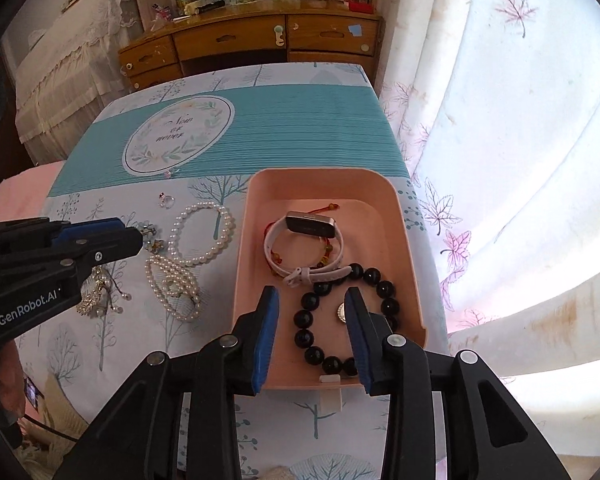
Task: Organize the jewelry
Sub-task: 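Withdraw both tools from the tray toward the remaining jewelry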
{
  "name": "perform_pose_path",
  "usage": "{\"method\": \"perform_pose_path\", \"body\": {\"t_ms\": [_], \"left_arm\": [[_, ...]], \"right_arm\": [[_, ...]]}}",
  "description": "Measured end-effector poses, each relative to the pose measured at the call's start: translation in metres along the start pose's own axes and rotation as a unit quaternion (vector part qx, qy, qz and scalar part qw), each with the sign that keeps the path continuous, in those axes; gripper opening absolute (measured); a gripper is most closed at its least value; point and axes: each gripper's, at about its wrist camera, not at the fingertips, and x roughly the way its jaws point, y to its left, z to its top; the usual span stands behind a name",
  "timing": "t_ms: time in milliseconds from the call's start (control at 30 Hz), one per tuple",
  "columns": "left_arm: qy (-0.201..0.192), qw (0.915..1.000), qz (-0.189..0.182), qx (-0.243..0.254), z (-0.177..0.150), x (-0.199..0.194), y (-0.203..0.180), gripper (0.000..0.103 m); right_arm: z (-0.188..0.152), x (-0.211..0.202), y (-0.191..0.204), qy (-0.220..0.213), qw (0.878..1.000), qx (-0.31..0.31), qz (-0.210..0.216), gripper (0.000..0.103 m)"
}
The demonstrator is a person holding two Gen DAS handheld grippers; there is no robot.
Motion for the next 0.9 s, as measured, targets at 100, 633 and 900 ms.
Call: {"method": "perform_pose_path", "body": {"t_ms": [100, 633, 900], "left_arm": [[-0.024, 0.9989, 0.030, -0.028, -0.017, -0.017, 0.024, 0.018], [-0.017, 0.9894, 0.097, -0.106, -0.071, -0.042, 0.094, 0.018], [0.012, 0.9892, 0.093, -0.113, -0.090, -0.020, 0.112, 0.018]], "right_arm": [[0.000, -0.009, 0.018, -0.014, 1.000, -0.023, -0.004, 0.035], [-0.006, -0.012, 0.107, -0.031, 0.991, -0.125, 0.026, 0.036], [-0.005, 0.011, 0.114, 0.003, 0.989, -0.120, 0.092, 0.036]]}}
